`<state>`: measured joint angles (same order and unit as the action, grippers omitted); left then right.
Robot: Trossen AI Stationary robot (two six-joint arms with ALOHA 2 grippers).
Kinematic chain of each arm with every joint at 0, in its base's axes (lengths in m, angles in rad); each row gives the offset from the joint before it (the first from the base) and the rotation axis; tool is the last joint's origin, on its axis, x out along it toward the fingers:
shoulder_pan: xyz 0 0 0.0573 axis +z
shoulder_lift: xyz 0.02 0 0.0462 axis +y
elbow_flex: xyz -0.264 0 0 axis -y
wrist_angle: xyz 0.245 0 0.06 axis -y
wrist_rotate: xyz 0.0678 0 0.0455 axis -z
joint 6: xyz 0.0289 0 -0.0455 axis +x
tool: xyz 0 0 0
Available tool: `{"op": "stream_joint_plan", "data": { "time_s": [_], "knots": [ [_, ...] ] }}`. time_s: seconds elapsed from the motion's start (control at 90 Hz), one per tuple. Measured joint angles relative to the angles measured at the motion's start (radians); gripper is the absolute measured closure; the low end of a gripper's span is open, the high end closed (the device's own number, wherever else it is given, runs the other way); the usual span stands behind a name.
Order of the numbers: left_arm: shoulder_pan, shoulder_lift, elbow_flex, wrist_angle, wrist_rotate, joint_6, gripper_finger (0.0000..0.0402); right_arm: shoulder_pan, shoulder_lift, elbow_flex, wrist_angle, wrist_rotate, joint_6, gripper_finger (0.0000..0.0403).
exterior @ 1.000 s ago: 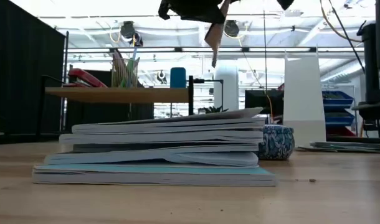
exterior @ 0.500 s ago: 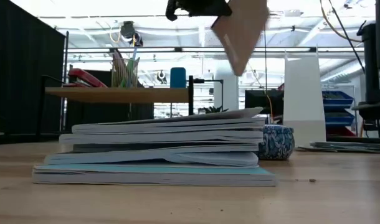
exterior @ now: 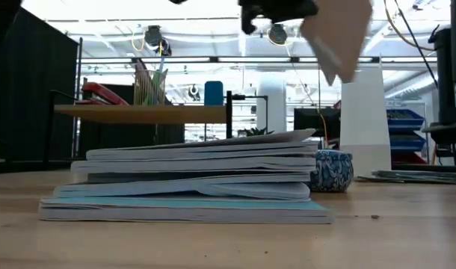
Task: Stock shelves
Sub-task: Put the purple/brown book into the white book shelf
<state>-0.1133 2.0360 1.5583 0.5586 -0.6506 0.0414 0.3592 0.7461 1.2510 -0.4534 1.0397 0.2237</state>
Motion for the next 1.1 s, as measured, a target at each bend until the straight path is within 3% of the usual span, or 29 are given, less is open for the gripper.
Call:
{"op": "stream_joint_plan", "data": {
  "time_s": [0.4,0.8,1.1],
  "knots": [
    [0.059,0.261,0.322,0.001,-0.011,-0.004,0.0394,-0.001,-0.054,0.0,-0.024,0.0,-0.036,0.0183],
    [0.131,0.354,0.369,0.013,-0.011,-0.089,0.0394,-0.001,-0.052,0.0,-0.133,-0.002,-0.026,0.0183],
    [0.168,0.388,0.372,0.058,0.062,-0.094,0.0394,-0.001,-0.05,0.0,-0.186,-0.002,-0.026,0.0183]
  ]
}}
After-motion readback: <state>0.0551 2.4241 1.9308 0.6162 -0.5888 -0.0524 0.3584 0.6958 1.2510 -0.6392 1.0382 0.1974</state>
